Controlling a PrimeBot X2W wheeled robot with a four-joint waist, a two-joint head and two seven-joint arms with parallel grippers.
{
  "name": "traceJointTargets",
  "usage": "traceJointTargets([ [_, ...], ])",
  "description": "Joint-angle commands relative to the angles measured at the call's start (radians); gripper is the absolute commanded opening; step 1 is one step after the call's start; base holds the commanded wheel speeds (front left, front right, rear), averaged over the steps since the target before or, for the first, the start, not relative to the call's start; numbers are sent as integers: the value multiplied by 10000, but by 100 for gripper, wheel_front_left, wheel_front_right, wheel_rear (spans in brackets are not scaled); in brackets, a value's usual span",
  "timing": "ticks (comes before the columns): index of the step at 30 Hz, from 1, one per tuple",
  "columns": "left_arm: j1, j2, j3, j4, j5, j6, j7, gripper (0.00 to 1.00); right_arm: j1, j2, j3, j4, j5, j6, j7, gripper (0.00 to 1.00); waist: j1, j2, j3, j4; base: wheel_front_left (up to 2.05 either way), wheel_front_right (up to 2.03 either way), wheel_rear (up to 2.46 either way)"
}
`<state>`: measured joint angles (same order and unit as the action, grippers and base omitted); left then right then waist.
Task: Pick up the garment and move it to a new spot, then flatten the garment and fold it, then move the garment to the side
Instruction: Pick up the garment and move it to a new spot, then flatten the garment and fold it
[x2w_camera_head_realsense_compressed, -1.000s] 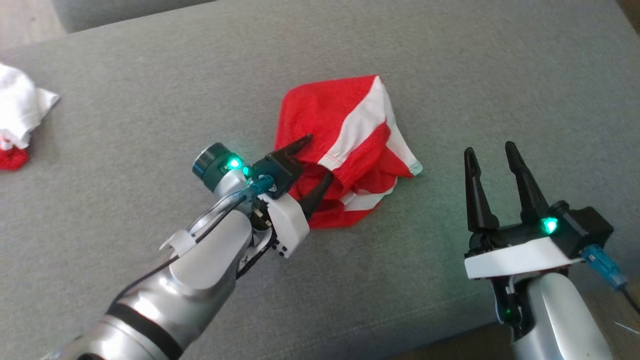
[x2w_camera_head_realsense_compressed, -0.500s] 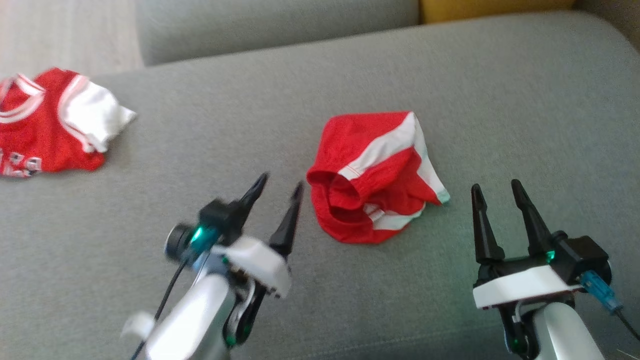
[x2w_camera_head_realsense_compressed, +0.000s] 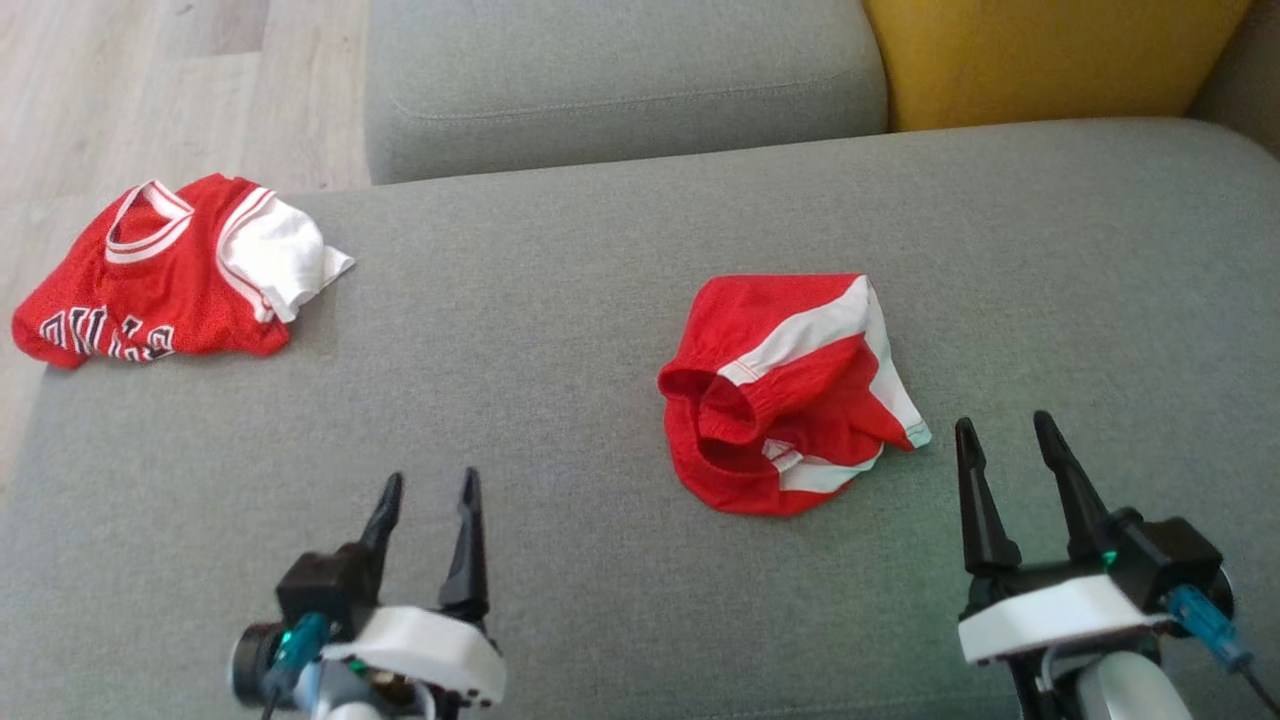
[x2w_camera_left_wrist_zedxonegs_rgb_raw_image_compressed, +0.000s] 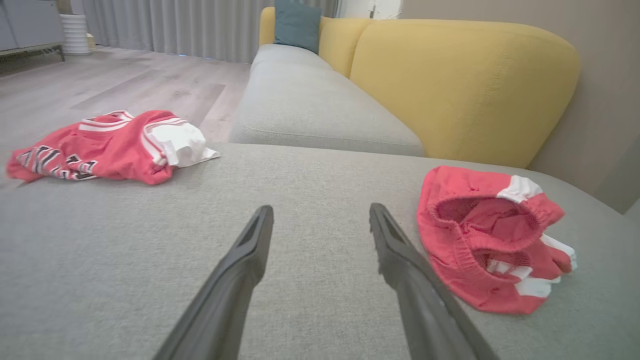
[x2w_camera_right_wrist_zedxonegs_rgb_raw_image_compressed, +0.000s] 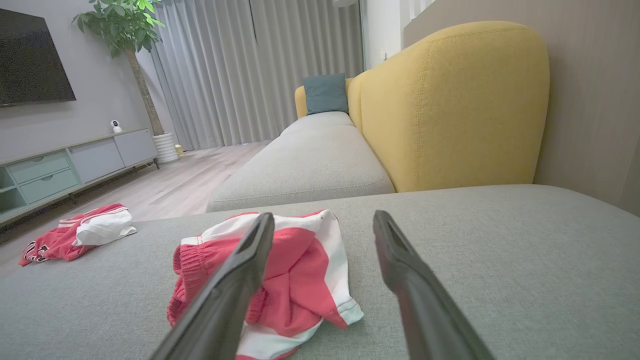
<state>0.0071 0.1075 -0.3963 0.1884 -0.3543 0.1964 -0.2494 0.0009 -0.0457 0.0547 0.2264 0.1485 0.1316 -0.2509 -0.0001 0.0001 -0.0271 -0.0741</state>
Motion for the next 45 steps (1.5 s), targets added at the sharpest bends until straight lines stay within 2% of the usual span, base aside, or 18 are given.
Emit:
traceJointTargets([
  [1,-194,-84,576,-532,210,80,-123,100,-76,-45,174,-363,57,-9,-109,100,1,-1,-40,27,0,0,0],
  [9,712,-280,1258,-971,787,17,-123,100,181,-45,158,-397,184,-9,-109,100,1,-1,-103,21,0,0,0],
  [23,987,-501,1675,-903,1172,-289,-124,100,214,-45,249,-313,192,-9,-109,100,1,-1,-176,60,0,0,0],
  [37,1000,-556,1715,-760,1344,-409,-124,100,196,-45,274,-280,152,-9,-109,100,1,-1,-120,23,0,0,0],
  [45,585,-566,1241,-642,1507,-662,-124,100,157,-45,311,-282,145,-9,-109,100,1,-1,41,-155,0,0,0],
])
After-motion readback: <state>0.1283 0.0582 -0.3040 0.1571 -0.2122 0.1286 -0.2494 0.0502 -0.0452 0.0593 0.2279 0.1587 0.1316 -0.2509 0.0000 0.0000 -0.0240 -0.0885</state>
